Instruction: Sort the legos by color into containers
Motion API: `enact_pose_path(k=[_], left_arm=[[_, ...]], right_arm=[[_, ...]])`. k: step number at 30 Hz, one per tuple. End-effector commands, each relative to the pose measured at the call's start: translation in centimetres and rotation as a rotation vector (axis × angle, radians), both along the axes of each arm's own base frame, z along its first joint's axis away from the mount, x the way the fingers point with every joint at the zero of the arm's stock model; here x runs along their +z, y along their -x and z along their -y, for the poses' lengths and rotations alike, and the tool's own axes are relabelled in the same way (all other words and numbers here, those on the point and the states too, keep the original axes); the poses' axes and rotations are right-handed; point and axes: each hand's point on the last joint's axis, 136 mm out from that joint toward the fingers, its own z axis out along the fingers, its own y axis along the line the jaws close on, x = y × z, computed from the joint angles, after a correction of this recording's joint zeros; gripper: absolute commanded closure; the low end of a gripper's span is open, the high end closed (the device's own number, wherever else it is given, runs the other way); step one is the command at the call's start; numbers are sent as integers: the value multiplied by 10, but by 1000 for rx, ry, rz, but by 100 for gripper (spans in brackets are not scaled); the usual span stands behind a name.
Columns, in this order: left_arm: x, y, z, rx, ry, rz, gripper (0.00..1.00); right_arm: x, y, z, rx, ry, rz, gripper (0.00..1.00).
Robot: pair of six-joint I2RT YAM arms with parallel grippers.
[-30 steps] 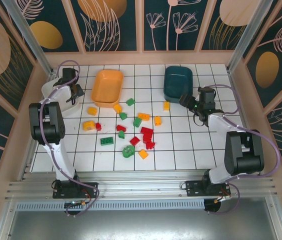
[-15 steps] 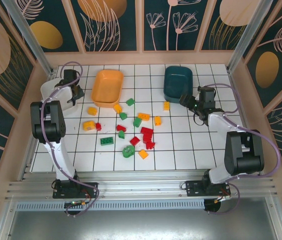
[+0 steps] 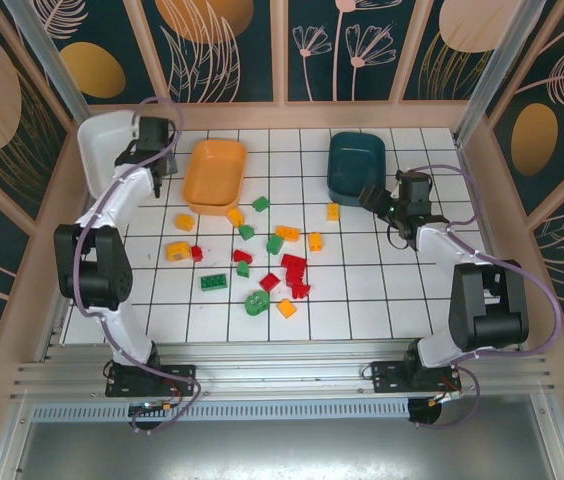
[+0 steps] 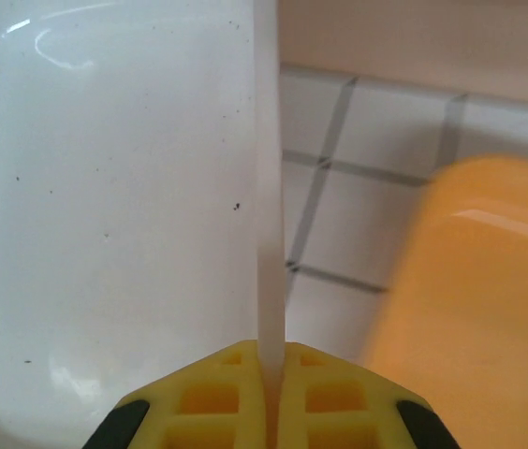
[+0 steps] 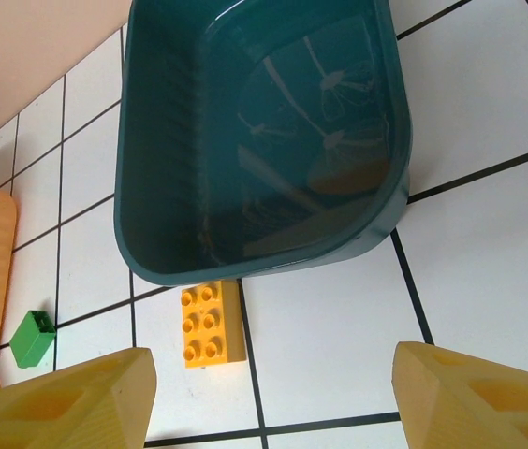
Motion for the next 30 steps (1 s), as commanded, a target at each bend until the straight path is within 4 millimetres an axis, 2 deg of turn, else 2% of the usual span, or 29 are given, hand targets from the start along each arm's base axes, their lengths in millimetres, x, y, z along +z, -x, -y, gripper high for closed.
enact_pose_path(k=[1,5,8,12,15,23,25,30], left_arm=[[21,0,69,-148,6,28,100],[39,-10,156,-328,112,130,100],[51,-17,210,-424,162,201,100],[55,-25,264,-506,203,276,100],[39,-33,294,-539,253,298,100],[-23,-57,338,-523,304,241,100],[-37,-61,342,-495,293,223,100],[-67,-68,333,-393,257,178,100]], right_arm=[[20,-3,4,-5,7,57,31],[24,0,8,-15,5,65,31],[24,1,11,-20,1,66,31],[23,2,15,-28,-5,66,31],[22,2,18,-31,-14,64,31],[18,5,20,-30,-28,60,31],[17,5,20,-28,-31,58,31],[16,4,19,-24,-37,60,32]])
